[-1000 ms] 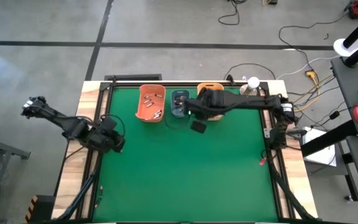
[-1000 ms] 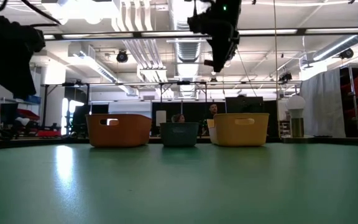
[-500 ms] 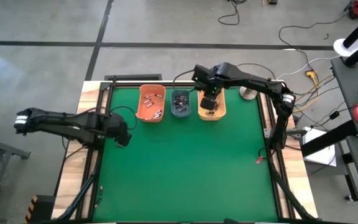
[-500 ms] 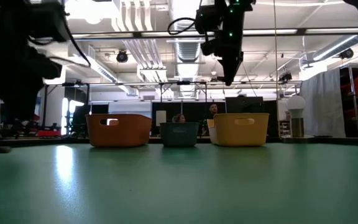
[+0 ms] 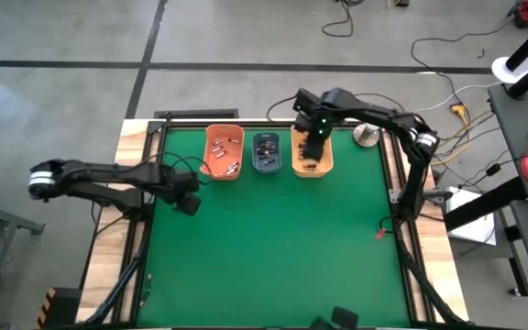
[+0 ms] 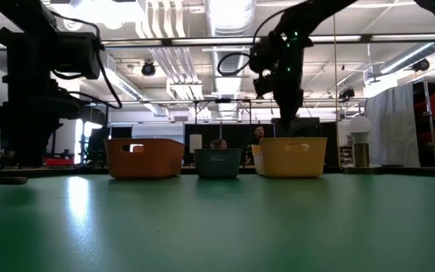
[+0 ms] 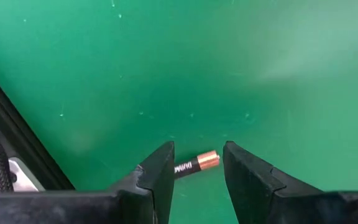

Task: Sort batteries
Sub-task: Put the large black battery into the yellow bin, then put the small black battery into the blue bin

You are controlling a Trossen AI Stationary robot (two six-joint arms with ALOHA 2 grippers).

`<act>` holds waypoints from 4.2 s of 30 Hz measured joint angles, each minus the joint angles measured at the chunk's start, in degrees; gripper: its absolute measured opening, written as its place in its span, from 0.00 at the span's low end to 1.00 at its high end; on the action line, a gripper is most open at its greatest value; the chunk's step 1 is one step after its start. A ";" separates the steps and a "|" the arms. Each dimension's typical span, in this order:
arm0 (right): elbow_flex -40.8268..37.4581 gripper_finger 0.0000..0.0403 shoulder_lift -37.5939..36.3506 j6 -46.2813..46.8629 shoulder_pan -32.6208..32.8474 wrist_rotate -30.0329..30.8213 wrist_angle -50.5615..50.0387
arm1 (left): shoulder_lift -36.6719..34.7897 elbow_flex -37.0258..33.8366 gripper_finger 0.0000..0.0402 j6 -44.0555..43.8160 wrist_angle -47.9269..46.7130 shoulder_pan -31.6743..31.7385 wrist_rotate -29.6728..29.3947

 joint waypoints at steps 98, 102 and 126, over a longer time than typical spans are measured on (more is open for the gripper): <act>10.09 0.44 -9.43 10.43 15.89 10.35 9.16 | 7.28 2.10 0.35 25.99 -3.79 -0.11 6.92; 11.93 0.45 -10.84 12.93 21.64 15.24 9.05 | 12.09 2.94 0.35 26.56 -3.34 -0.24 6.25; 12.81 0.43 -12.50 28.01 42.28 28.60 5.13 | 21.57 1.82 0.28 24.01 -0.86 -8.51 7.86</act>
